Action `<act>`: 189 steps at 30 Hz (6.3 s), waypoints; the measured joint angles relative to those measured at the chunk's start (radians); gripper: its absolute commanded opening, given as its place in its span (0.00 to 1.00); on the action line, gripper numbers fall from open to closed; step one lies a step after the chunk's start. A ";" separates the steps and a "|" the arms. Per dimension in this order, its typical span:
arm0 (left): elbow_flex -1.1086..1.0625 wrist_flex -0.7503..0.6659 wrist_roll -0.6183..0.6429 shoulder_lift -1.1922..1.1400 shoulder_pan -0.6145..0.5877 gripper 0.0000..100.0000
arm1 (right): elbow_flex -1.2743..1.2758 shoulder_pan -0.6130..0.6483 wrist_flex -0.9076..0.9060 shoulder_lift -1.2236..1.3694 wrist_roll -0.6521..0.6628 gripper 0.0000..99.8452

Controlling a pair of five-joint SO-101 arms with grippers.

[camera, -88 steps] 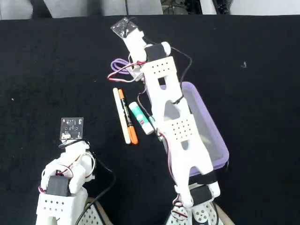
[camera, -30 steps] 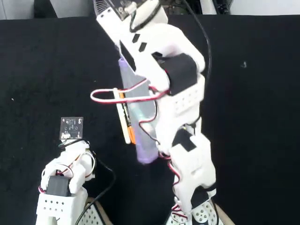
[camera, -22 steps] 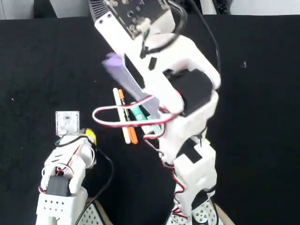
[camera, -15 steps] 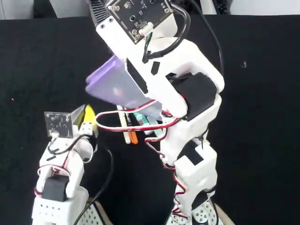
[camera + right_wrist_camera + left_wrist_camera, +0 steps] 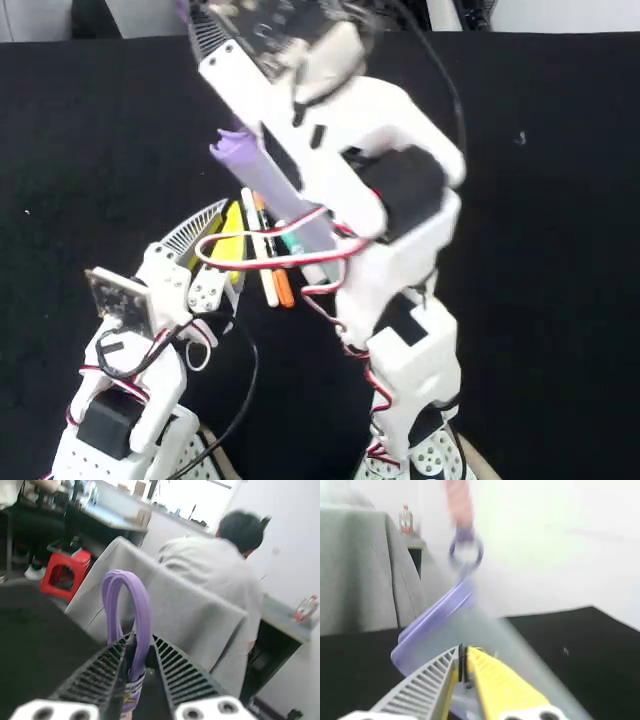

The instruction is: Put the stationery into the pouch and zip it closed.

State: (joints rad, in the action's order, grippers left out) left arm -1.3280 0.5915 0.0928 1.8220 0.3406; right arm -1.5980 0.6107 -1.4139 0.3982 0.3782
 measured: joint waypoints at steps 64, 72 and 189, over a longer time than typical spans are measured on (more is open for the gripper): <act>0.325 -0.282 0.433 -1.140 -0.091 0.27 | -0.037 0.163 -0.190 0.023 0.000 0.01; 0.350 -0.321 0.434 -1.215 -0.089 0.04 | -0.037 0.163 -0.190 0.023 0.000 0.01; -0.210 -0.338 -0.187 -0.018 -0.261 0.03 | 1.616 -0.433 -0.195 -0.577 0.384 0.27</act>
State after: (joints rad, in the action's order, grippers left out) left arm -1.5382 0.2539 -0.0944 1.8036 0.0798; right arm 0.0176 0.1780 -1.6088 -0.1788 0.7618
